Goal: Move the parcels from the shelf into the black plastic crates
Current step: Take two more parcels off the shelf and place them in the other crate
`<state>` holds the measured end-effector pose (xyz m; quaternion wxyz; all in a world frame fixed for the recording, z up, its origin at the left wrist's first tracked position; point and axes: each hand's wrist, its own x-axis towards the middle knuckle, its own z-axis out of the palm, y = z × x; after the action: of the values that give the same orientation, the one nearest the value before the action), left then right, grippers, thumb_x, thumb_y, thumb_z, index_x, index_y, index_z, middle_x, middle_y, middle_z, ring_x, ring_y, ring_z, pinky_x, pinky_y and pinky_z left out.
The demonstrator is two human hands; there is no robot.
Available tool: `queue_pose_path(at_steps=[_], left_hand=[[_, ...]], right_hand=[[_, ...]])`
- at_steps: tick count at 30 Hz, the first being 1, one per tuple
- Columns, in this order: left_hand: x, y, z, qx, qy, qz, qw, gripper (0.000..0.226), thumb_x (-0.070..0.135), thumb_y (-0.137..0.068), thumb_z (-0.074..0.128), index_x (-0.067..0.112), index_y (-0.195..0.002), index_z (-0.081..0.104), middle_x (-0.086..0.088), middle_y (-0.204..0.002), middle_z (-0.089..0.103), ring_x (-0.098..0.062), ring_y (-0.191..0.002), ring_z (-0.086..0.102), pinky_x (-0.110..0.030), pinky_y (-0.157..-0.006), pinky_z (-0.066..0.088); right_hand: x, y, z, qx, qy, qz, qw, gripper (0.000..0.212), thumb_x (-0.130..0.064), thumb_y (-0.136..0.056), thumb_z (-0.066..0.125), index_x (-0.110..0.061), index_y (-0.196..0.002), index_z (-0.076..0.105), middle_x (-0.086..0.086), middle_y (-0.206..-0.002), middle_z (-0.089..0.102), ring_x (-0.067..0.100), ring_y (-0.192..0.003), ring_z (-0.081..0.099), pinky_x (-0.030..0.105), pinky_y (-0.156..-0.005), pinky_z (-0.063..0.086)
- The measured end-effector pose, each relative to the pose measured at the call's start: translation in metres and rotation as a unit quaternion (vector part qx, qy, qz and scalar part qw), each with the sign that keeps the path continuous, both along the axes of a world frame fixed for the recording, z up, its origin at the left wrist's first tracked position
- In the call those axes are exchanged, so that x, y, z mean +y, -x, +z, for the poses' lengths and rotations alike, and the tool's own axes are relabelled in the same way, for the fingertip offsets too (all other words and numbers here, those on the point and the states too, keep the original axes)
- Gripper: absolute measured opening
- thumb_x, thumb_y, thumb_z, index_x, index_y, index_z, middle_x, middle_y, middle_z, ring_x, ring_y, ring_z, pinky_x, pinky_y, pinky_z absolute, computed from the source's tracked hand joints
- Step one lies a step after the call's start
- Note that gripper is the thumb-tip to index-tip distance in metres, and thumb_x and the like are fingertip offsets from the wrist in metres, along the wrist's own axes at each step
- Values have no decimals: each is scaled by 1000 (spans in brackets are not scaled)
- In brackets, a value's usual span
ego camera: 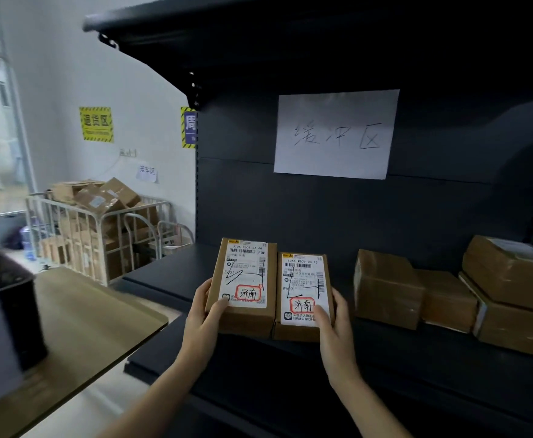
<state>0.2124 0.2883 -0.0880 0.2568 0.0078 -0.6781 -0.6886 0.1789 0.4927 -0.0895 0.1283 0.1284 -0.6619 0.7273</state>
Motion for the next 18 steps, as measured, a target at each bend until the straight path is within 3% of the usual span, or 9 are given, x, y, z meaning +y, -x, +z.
queue_pose_path(at_steps=[5,9,12,14,18], left_hand=[[-38,-44,3,15,18,60,998,51,39,-73,53,33,-123,44,12,-113,59,-8,-106,55,-25,-83,45],[-72,-75,4,17,14,102,995,48,36,-78,57,32,-124,45,7,-115,61,-14,-108,57,-36,-91,49],[-99,-98,1,23,20,150,988,36,19,-91,55,32,-123,44,11,-111,61,-1,-100,59,-15,-76,49],[-121,-115,1,14,17,182,983,37,20,-92,54,28,-126,44,10,-109,60,-1,-96,60,-9,-66,49],[-170,-154,3,2,31,244,969,50,35,-84,56,24,-132,43,3,-117,59,-17,-110,55,-36,-94,46]], right_hand=[[-41,-23,-1,8,-3,52,999,37,-21,-94,51,-28,-129,40,-14,-115,59,5,-104,61,22,-80,52],[-81,-35,1,11,-5,97,995,34,-21,-94,50,-31,-125,40,-17,-112,59,-2,-98,61,14,-70,52],[-116,-44,1,9,-6,132,991,33,-20,-95,49,-32,-124,41,-17,-111,60,-3,-98,62,15,-71,51],[-144,-52,0,5,-6,158,987,33,-19,-95,49,-31,-125,41,-15,-113,60,3,-102,61,19,-77,50],[-206,-72,3,0,-6,208,978,32,-19,-95,49,-32,-123,41,-15,-111,61,2,-99,61,17,-73,49]])
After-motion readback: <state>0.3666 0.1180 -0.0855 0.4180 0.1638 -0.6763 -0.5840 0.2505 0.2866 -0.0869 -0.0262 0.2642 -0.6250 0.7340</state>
